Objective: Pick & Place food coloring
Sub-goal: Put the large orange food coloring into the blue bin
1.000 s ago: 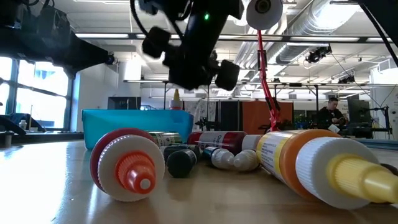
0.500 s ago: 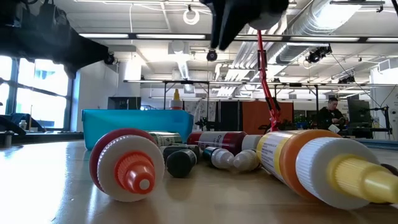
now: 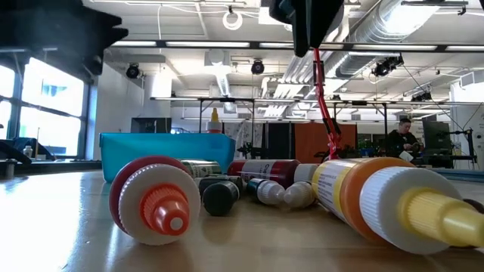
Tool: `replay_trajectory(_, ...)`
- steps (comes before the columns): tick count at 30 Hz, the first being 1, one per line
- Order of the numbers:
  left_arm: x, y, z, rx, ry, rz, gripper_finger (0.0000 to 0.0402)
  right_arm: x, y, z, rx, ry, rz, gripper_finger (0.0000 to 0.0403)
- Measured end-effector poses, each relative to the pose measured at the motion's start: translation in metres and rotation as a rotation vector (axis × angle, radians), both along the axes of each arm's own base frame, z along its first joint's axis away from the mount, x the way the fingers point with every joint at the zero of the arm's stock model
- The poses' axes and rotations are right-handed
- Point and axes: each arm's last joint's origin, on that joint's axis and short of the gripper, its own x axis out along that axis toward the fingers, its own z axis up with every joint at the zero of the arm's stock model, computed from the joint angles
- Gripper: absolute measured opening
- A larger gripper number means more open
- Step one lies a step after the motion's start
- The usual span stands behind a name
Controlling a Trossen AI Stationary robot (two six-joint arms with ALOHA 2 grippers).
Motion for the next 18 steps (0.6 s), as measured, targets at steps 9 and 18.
replay_trajectory(9, 0.039, -0.008, 0.047, 0.234, 0.330, -0.117, 0.0107, 0.009, -0.030, -0.011, 0.075, -0.054, -0.149, 0.0144)
replay_trajectory(18, 0.084, -0.032, 0.070, 0.509, 0.469, -0.580, 0.0107, -0.030, -0.040, -0.066, 0.260, -0.029, -0.389, 0.0144)
